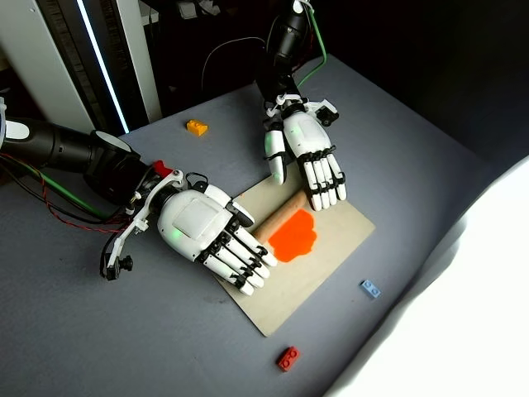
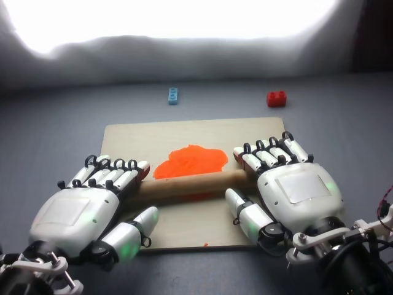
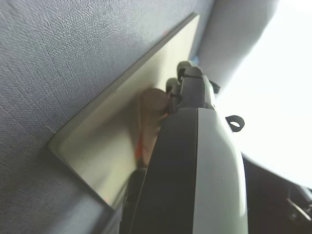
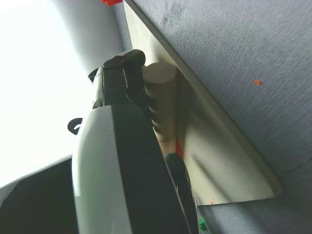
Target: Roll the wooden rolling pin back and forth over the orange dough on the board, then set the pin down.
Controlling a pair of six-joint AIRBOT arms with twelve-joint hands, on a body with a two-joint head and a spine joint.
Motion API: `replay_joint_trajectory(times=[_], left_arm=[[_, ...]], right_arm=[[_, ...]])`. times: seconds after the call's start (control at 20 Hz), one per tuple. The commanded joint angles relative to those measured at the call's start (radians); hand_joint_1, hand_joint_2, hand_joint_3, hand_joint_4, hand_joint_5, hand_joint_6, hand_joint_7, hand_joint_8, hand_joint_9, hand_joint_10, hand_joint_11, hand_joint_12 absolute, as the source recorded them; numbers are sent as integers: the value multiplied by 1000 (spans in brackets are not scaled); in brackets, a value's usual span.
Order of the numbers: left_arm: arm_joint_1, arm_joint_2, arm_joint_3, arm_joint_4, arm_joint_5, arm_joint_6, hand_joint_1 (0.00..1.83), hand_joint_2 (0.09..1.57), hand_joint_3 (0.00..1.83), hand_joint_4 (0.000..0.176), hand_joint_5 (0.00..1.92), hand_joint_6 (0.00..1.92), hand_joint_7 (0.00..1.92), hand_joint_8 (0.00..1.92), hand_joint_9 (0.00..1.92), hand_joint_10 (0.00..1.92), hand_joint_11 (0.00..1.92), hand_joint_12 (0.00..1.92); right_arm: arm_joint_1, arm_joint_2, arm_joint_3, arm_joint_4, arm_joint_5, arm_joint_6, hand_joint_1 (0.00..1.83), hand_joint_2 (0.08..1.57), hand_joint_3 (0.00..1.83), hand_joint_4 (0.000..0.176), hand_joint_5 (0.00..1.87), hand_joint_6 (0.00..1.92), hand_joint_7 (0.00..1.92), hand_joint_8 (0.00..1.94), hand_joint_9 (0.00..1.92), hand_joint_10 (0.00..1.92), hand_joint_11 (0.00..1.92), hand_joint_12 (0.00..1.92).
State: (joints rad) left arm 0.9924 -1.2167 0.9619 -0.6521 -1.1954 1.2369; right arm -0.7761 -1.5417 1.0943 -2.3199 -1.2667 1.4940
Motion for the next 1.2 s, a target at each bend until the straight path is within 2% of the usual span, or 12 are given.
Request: replay_joint_trajectory(times=[0.0, 0.15, 0.25, 0.3, 0.45, 0.7, 0.85, 1.15], left_arm=[[4, 10, -4, 50, -92, -8, 0, 1550, 0, 0, 189, 4, 219, 4, 177, 2, 0, 182], [16, 16, -17, 53, -92, -26, 0, 1550, 0, 0, 183, 1, 230, 3, 200, 7, 0, 225], [18, 18, -23, 57, -93, -33, 0, 1548, 0, 0, 172, 1, 209, 5, 173, 6, 0, 158], [19, 19, -25, 58, -93, -36, 0, 1547, 0, 0, 179, 3, 214, 4, 180, 7, 0, 180], [19, 24, -31, 59, -93, -46, 0, 1548, 0, 0, 154, 0, 198, 0, 178, 2, 0, 185], [33, 43, -50, 67, -92, -64, 0, 1547, 0, 0, 185, 5, 224, 3, 193, 3, 0, 214], [46, 53, -64, 71, -92, -69, 0, 1550, 1, 0, 184, 1, 219, 1, 175, 1, 0, 151], [66, 62, -76, 80, -92, -76, 0, 1553, 0, 0, 182, 0, 216, 0, 173, 0, 0, 161]], right_arm=[[-1, 5, -5, -77, -86, -3, 0, 1549, 0, 0, 355, 1, 359, 2, 293, 2, 0, 721], [-3, 6, -10, -79, -91, -7, 0, 1548, 0, 0, 359, 4, 360, 2, 296, 3, 0, 719], [-5, 6, -14, -81, -96, -12, 0, 1550, 0, 0, 354, 1, 356, 0, 289, 0, 0, 691], [-6, 6, -16, -82, -98, -14, 0, 1548, 0, 0, 362, 4, 364, 2, 302, 5, 0, 744], [-9, 6, -22, -84, -103, -20, 0, 1552, 1, 0, 351, 0, 345, 0, 280, 1, 0, 699], [-19, 10, -32, -87, -112, -32, 0, 1551, 0, 0, 369, 4, 372, 2, 297, 3, 0, 729], [-26, 13, -41, -97, -117, -38, 0, 1551, 0, 0, 356, 0, 358, 0, 285, 2, 0, 693], [-35, 15, -55, -109, -130, -55, 0, 1550, 0, 0, 358, 1, 361, 2, 291, 3, 0, 734]])
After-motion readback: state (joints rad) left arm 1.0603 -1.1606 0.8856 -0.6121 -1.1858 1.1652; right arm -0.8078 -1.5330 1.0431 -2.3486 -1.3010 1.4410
